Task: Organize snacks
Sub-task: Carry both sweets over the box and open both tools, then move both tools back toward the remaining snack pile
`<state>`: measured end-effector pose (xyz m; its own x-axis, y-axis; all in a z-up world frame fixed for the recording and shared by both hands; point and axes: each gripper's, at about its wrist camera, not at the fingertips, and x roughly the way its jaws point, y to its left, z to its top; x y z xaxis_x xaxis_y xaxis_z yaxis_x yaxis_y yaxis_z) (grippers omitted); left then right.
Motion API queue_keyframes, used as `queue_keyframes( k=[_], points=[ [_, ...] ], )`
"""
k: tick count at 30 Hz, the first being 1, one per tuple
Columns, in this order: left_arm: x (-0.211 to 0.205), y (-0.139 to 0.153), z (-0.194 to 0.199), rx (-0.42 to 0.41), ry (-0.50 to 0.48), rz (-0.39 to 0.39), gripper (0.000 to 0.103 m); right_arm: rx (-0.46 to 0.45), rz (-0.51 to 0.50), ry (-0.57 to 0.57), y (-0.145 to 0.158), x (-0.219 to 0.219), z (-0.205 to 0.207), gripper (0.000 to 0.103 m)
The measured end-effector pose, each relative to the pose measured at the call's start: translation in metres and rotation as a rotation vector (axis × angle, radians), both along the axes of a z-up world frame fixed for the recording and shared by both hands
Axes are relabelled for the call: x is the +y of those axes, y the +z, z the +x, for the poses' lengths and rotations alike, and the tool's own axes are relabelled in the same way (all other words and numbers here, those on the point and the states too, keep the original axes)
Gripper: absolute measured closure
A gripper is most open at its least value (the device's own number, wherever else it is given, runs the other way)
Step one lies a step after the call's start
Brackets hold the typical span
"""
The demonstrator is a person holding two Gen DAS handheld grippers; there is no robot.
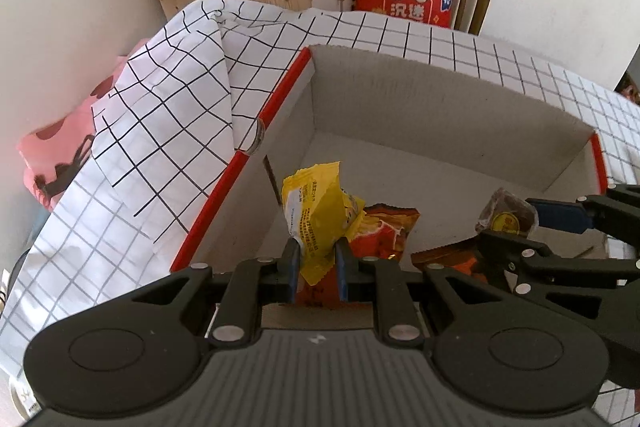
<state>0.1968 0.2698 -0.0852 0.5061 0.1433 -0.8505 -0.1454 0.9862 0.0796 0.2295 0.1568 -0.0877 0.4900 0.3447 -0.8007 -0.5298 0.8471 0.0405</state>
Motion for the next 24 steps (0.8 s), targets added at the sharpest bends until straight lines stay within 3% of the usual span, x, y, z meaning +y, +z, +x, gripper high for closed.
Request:
queue_keyframes(
  k=[14,24],
  points=[
    [-0.002,-0.01,0.006,0.028,0.0,0.003,0.085,0.039,-0.035,-0.013,-0.014,0.003,0.004,0.061],
    [-0.003,0.001,-0.01,0.003,0.006,-0.057,0.076,0.016,0.029,-0.023,0.007,-0.015,-0.012,0.05]
  ],
)
